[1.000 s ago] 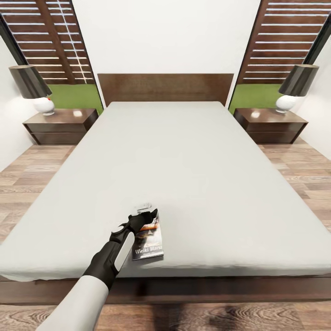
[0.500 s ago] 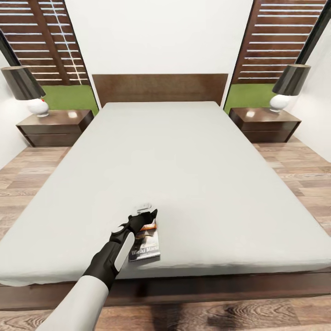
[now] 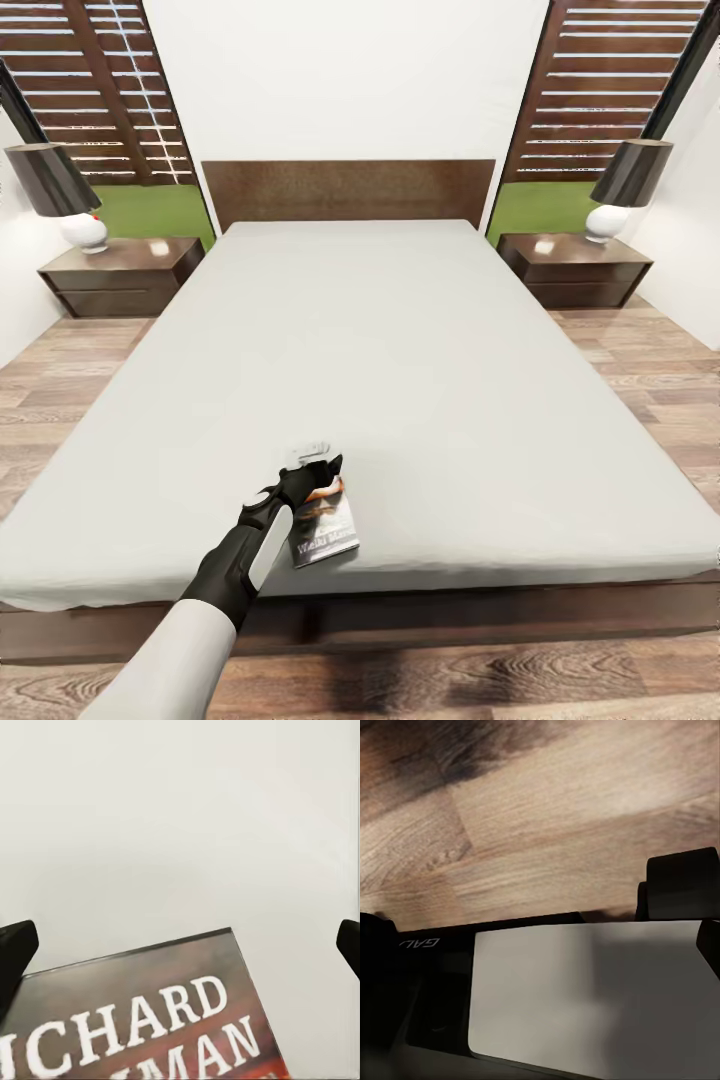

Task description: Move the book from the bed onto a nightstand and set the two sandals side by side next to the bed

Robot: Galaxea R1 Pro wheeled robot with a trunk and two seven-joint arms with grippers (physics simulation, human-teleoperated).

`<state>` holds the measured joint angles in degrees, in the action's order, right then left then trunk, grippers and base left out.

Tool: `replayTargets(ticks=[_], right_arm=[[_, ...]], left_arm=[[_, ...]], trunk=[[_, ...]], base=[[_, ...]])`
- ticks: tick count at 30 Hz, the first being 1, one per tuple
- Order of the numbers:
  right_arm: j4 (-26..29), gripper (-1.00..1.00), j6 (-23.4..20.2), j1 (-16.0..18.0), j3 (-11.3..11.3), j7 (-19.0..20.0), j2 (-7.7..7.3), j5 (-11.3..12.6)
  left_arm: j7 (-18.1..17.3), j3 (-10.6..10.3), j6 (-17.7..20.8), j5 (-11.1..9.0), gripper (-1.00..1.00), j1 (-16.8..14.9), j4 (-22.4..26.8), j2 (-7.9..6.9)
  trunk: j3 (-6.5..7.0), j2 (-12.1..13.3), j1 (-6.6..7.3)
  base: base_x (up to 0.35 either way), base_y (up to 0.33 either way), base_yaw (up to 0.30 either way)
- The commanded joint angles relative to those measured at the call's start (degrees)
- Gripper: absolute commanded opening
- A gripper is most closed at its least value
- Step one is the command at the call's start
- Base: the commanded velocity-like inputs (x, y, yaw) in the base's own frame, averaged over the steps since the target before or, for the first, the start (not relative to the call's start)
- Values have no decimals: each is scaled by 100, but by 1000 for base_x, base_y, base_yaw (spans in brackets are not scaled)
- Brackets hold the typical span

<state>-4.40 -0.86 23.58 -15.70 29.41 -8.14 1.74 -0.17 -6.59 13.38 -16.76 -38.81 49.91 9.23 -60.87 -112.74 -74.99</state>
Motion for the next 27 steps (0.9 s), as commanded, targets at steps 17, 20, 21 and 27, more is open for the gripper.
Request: replayTargets(ticks=[17,20,21,27], right_arm=[[-17,100,-10,7,-30,21,-5,19],[-17,100,-9,7,-30,21,-5,19],[-17,100,-9,7,-30,21,-5,19],[-17,100,-9,8,-30,21,-4,19]], left_arm=[[-1,-7,29,-54,100,1,-5,6],[-1,-8,27,-55,100,4,-7,8],[-1,-8,26,-55,100,4,-7,9],[-1,-9,28,-56,100,2,-7,9]], trunk=[[-4,-2,1],[-4,-2,1],[-4,-2,1],[-4,-2,1]], base=[[-12,0,0],[-133,0,0],[-212,0,0],[-151,0,0]])
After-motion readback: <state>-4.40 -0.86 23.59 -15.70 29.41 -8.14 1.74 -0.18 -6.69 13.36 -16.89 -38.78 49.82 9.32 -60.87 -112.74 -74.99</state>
